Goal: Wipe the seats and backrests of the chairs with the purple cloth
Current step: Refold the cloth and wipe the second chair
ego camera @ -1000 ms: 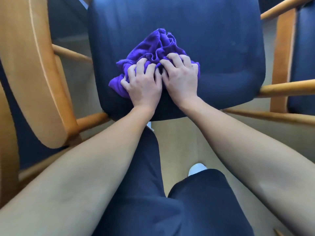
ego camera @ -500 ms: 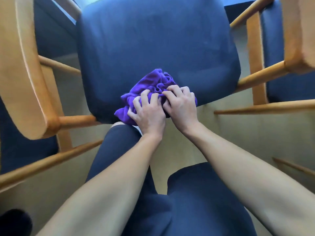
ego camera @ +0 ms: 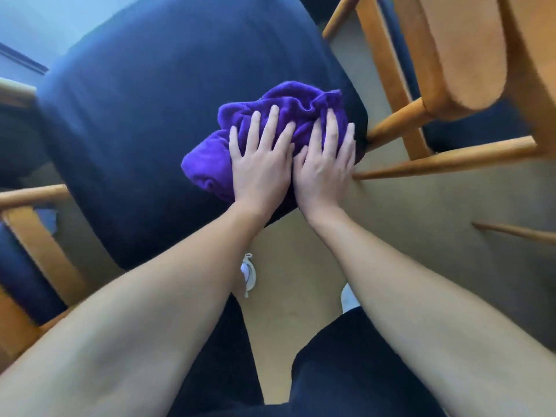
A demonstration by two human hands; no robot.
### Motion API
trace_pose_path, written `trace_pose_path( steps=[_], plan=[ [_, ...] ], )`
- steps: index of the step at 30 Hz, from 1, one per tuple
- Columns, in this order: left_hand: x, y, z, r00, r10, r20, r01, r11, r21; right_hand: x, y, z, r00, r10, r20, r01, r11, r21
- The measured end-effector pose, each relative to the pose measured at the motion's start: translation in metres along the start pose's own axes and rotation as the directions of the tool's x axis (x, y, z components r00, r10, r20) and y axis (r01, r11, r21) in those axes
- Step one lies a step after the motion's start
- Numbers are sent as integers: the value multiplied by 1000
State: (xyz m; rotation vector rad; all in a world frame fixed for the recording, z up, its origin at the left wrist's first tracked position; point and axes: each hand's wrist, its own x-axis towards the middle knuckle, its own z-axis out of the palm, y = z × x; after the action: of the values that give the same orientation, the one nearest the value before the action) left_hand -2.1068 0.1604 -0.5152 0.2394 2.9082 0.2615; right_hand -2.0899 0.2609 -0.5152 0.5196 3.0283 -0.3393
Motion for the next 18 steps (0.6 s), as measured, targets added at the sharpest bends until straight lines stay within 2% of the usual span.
trace_pose_path(
  steps=[3,9,14,16,18],
  plan=[
    [-15,-6,-3,996,61,-65,-62,998,-9,-19,-13,8,987,69,-147,-52,992,116],
    [-18,-13,-29,992,123,18,-120,987,-111,-37,-12,-1,980,113,-162,-64,957,283],
    [21,7,-61,955,294,-48,-292,891,-348,-1,-11,-27,902,364,-233,-295,913,282],
    [29,8,-65,966,254,-50,-257,921,-294,-2,-14,-31,870,462,-173,-417,876,243],
    [24,-6,-67,989,139,-40,-143,981,-130,-14,-23,-30,896,421,-140,-376,888,265]
  ],
)
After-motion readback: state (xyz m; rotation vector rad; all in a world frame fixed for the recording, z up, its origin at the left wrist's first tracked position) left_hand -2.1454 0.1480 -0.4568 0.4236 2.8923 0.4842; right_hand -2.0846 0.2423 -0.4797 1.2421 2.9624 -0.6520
